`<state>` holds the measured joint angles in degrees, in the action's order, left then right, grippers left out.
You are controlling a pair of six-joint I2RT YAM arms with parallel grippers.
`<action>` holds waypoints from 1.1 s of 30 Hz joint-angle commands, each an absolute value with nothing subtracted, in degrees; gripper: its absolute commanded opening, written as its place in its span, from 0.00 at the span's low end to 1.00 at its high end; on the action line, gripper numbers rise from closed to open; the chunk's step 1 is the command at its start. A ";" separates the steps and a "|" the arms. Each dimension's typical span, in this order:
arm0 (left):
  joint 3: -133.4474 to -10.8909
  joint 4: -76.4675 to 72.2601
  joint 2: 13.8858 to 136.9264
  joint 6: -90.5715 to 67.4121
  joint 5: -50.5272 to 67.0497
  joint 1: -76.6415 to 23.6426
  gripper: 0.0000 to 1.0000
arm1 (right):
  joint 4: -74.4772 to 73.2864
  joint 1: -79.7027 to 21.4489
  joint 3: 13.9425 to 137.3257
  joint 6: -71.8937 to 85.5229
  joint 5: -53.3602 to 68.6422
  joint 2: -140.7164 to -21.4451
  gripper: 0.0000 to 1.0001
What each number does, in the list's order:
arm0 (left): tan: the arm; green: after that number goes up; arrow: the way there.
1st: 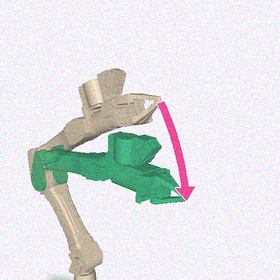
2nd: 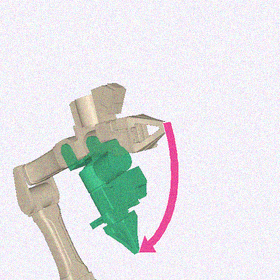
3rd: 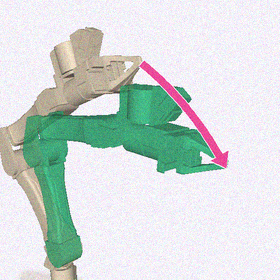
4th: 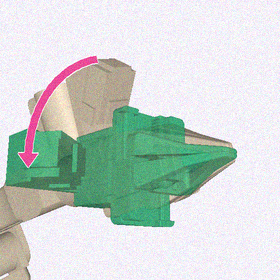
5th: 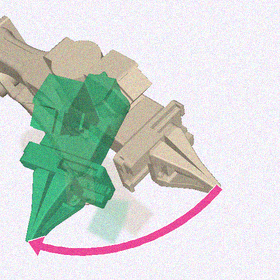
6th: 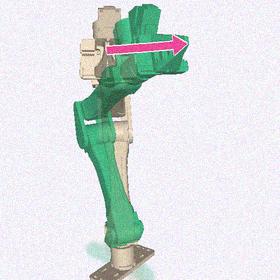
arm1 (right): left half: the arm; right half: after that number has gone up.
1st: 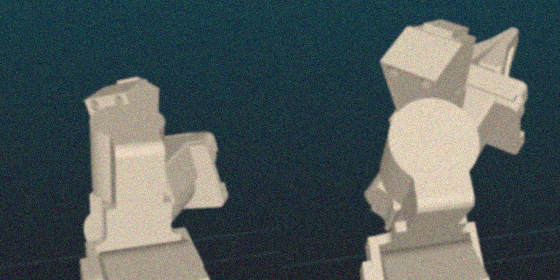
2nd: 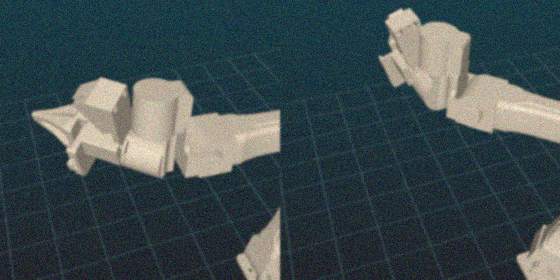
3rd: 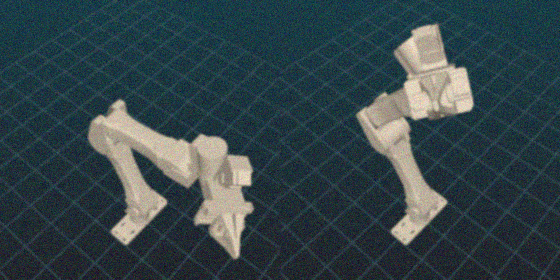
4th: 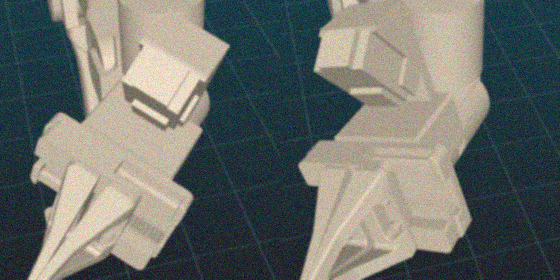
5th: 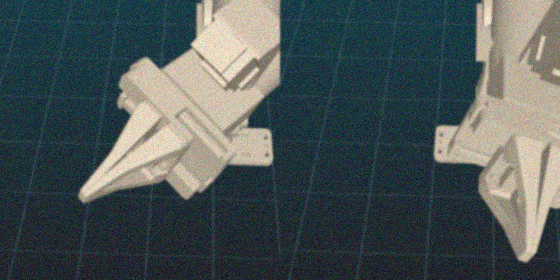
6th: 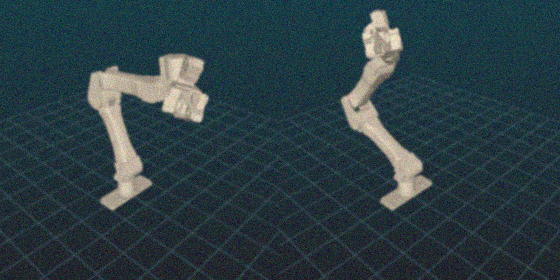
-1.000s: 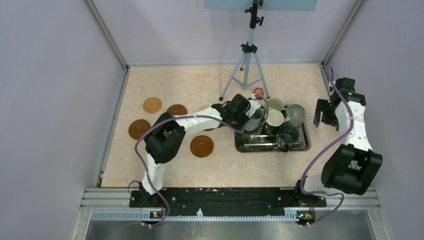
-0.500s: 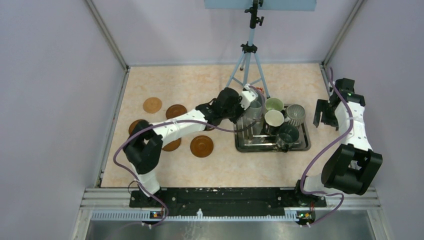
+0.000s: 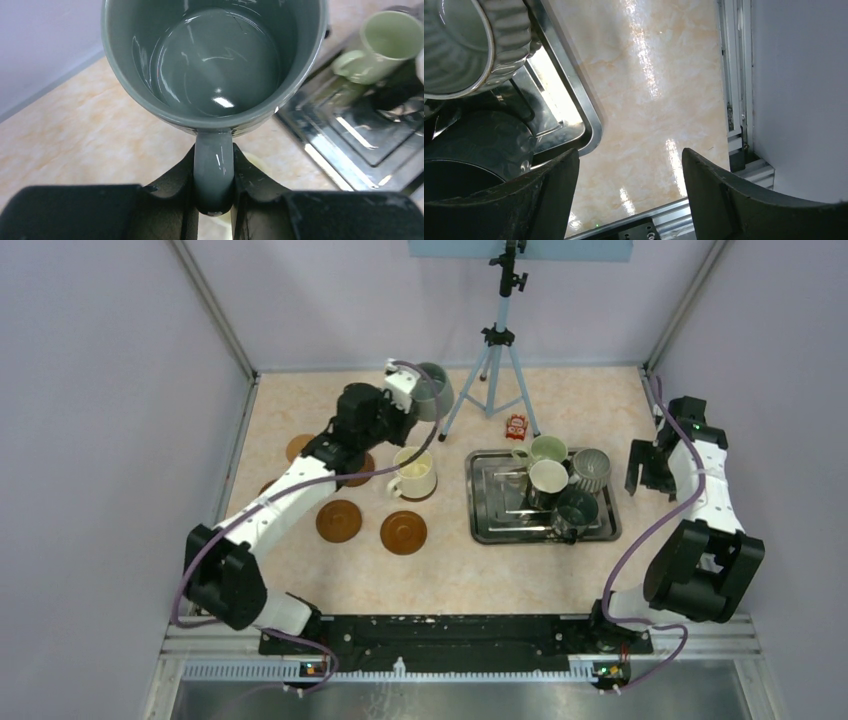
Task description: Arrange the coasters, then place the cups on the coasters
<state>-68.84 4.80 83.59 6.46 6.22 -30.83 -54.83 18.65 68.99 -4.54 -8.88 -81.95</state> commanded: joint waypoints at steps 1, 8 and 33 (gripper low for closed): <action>-65.89 -1.29 74.77 8.06 8.13 -23.93 0.00 | -52.94 18.97 70.36 -5.59 -8.03 -82.89 0.74; -59.83 4.41 70.39 8.28 16.17 -9.54 0.00 | -52.95 18.97 71.67 -6.44 -7.41 -85.15 0.74; -51.16 -2.13 80.83 26.80 33.95 6.06 0.00 | -53.58 18.98 71.64 -6.81 -8.56 -88.42 0.74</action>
<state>-49.21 6.66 80.14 23.83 28.88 5.02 -53.60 18.65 69.56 -6.42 -7.94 -88.31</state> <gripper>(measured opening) 0.281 0.743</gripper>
